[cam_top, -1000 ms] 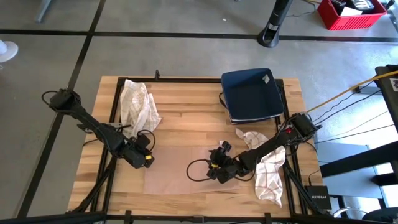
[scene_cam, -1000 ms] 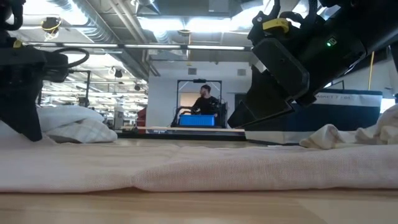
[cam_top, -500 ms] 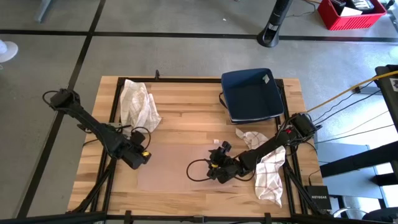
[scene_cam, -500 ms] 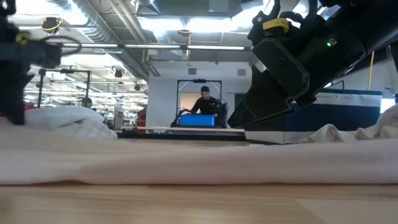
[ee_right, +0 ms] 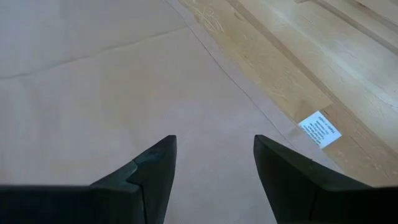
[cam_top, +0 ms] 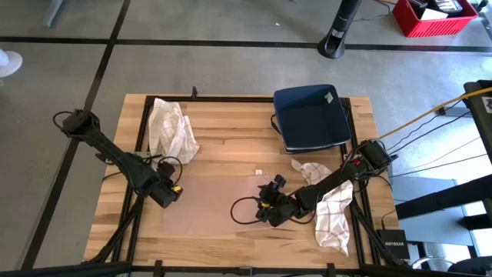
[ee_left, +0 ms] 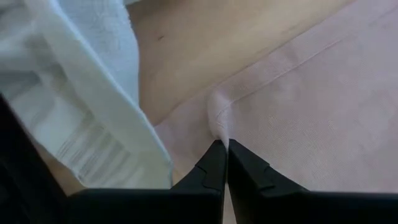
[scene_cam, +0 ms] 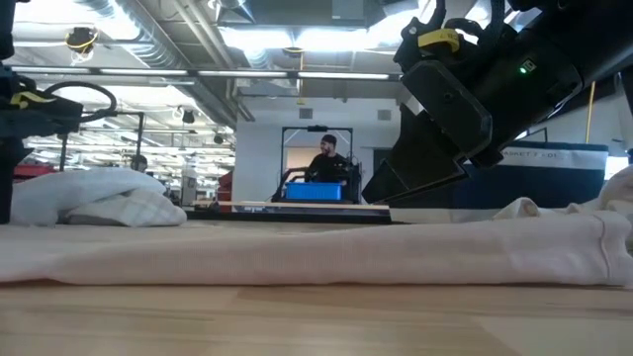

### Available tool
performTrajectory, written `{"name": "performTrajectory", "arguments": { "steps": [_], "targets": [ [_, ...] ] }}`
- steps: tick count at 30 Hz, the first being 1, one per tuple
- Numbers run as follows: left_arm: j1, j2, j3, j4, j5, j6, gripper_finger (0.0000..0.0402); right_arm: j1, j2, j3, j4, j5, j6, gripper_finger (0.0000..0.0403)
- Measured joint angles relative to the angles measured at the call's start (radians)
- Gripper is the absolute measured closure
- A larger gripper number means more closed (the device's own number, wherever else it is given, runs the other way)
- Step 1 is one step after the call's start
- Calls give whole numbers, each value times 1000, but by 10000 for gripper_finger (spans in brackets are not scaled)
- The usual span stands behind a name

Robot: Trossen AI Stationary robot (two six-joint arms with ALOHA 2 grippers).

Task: Fold towel
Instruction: Fold the pink towel

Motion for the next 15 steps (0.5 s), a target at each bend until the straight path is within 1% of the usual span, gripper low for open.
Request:
{"name": "performTrajectory", "arguments": {
  "steps": [4,8,12,15],
  "targets": [
    [0,0,0,3,-1,37,387,0,0,0,0,0,0,185],
    [0,0,0,3,18,84,352,0,0,0,0,0,0,185],
    [2,-3,4,-8,93,195,303,0,0,0,0,-23,-12,185],
    [6,-24,37,-6,157,271,278,0,0,1,0,-60,-28,185]
  ]
}}
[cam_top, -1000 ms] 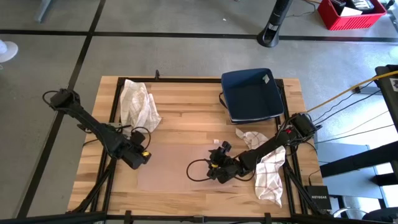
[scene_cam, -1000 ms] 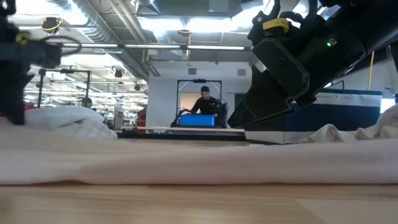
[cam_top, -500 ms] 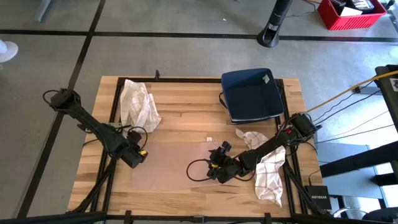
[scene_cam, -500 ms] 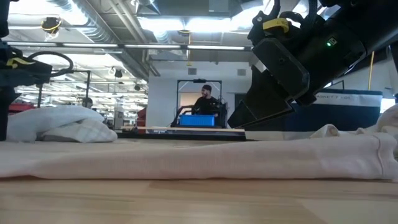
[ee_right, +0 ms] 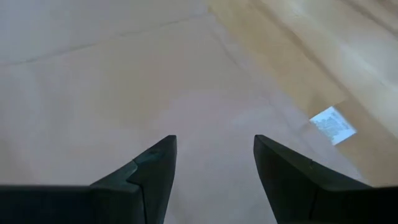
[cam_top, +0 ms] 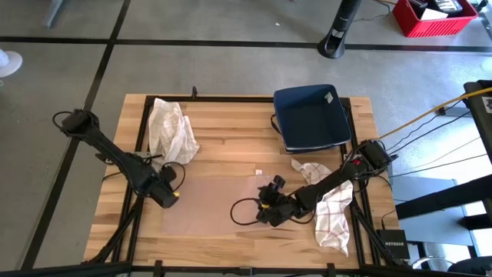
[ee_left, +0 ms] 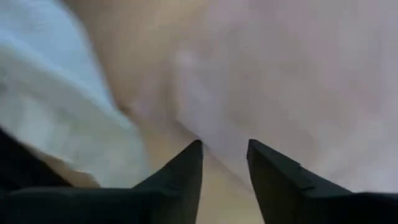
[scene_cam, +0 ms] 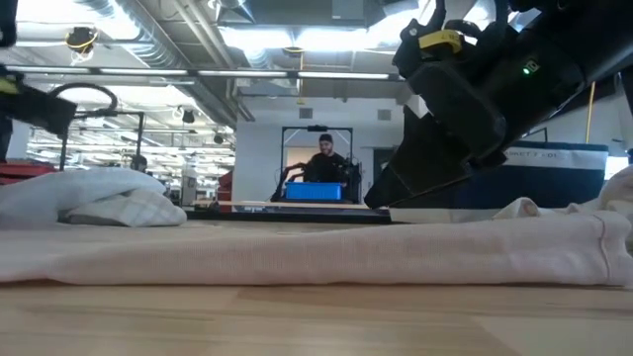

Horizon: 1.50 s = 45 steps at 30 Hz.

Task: Fold towel
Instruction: Fold the pink towel

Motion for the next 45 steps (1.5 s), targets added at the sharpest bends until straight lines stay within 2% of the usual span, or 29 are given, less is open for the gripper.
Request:
{"name": "performTrajectory", "arguments": {
  "steps": [3,7,12,15,23,29,34,40,45],
  "targets": [
    [-11,-28,60,2,36,98,265,0,0,11,-1,-56,-2,185],
    [-40,-57,130,29,35,205,261,-2,0,34,-4,-141,-36,185],
    [-100,-42,107,153,4,354,260,-5,-1,73,-25,-223,-106,185],
    [-127,-14,84,171,-23,401,252,-8,-1,81,-32,-246,-153,185],
    [-173,48,39,170,-30,435,215,-8,-1,82,-94,-245,-182,185],
    [-187,95,39,169,-47,417,216,-6,-1,81,-99,-186,-182,185],
    [-187,158,39,168,-52,408,217,-6,-1,81,-112,-189,-183,184],
    [-187,206,43,197,-48,437,217,-8,-1,81,-115,-273,-185,185],
    [-187,210,43,201,-44,431,218,-31,-24,141,-229,-423,-224,185]
  ]
}}
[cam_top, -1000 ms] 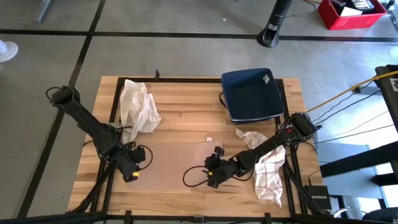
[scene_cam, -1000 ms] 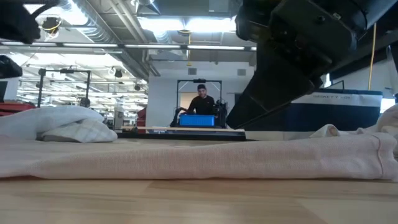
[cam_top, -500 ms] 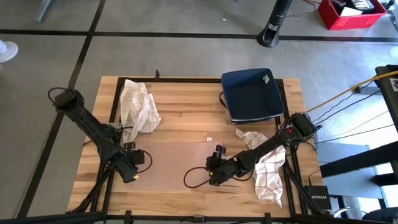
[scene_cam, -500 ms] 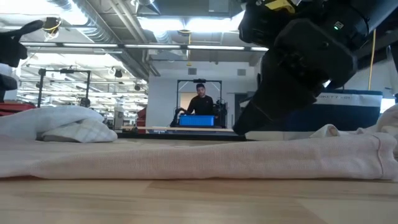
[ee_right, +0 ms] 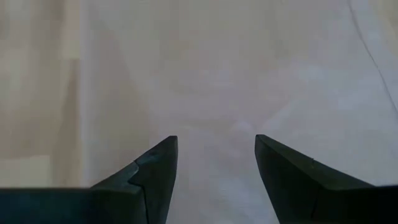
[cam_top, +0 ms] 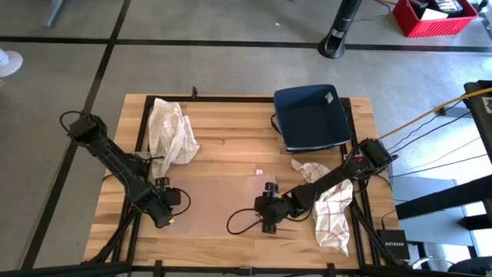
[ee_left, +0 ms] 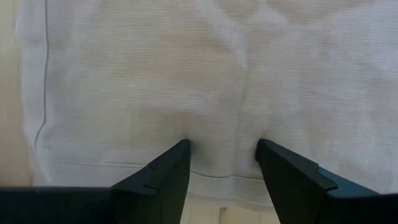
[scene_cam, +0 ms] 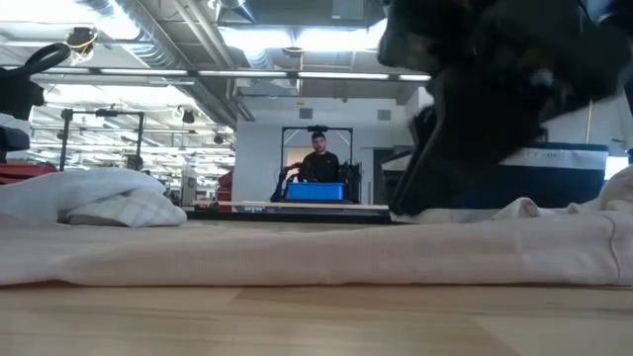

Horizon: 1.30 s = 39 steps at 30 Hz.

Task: Fold towel
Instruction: Fold the pink towel

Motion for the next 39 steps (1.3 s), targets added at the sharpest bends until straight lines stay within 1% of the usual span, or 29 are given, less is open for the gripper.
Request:
{"name": "performTrajectory", "arguments": {
  "steps": [4,6,9,11,16,22,25,27,29,33,39],
  "targets": [
    [0,0,-1,-2,1,-30,218,-38,-3,89,-196,-155,-38,184],
    [0,0,-1,-2,-1,-48,218,-62,-3,129,-286,-201,-47,184],
    [0,0,-2,-2,-1,-61,218,-99,-3,157,-393,-225,-97,184],
    [0,0,-2,-3,-3,-61,218,-121,-3,154,-424,-228,-142,184],
    [0,1,-2,-3,-6,-63,218,-162,-1,101,-424,-301,-196,184],
    [0,1,-2,-6,-7,-48,218,-143,-1,75,-393,-299,-192,184],
    [0,1,-3,-7,-8,-48,218,-135,-1,75,-361,-263,-194,184],
    [0,1,-3,-7,-8,-48,218,-131,10,75,-363,-242,-197,185],
    [0,1,-3,-7,-8,-49,218,-131,32,75,-384,-248,-198,185],
    [0,2,-3,-7,-8,-48,218,-130,64,80,-363,-248,-201,185],
    [0,2,-3,-8,-9,-48,218,-131,73,79,-373,-232,-198,185]
  ]
}}
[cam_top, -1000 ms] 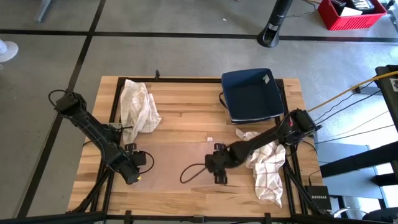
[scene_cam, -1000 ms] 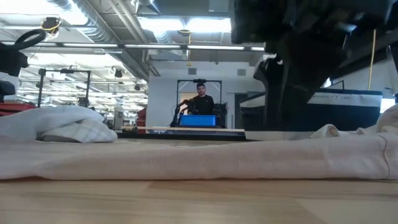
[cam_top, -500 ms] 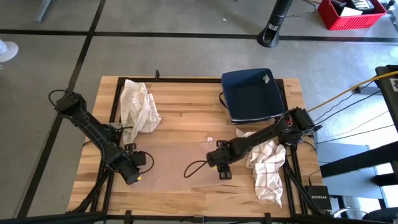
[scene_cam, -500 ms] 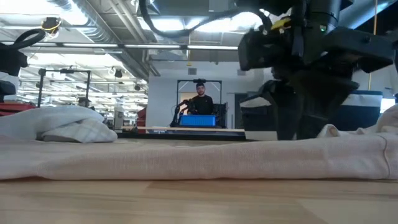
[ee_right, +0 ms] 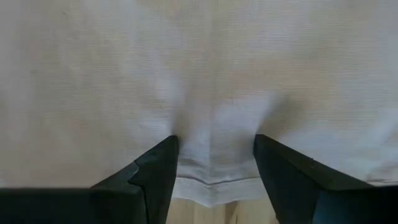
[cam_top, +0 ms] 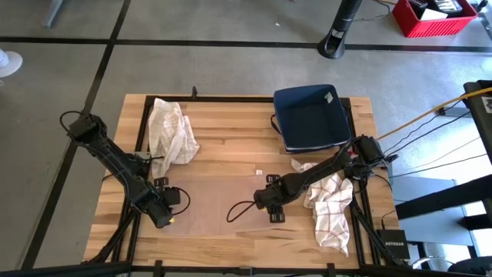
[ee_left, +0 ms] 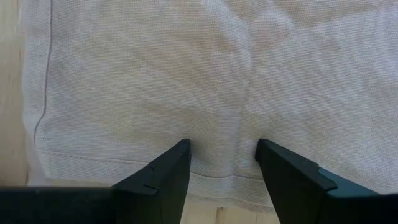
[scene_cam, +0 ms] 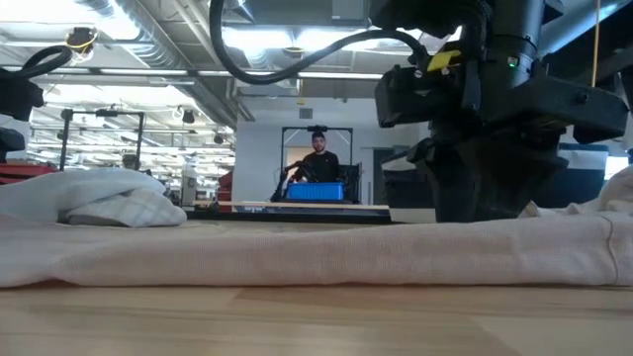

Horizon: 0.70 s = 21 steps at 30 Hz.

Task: Fold towel
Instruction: Fold the pink towel

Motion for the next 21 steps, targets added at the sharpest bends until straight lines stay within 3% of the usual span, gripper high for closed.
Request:
{"name": "performTrajectory", "arguments": {
  "steps": [10,21],
  "targets": [
    [-28,1,0,-3,-11,3,229,-1,3,-1,-54,5,5,256],
    [-38,1,0,-5,6,4,373,-1,4,-3,-58,18,20,384]
  ]
}}
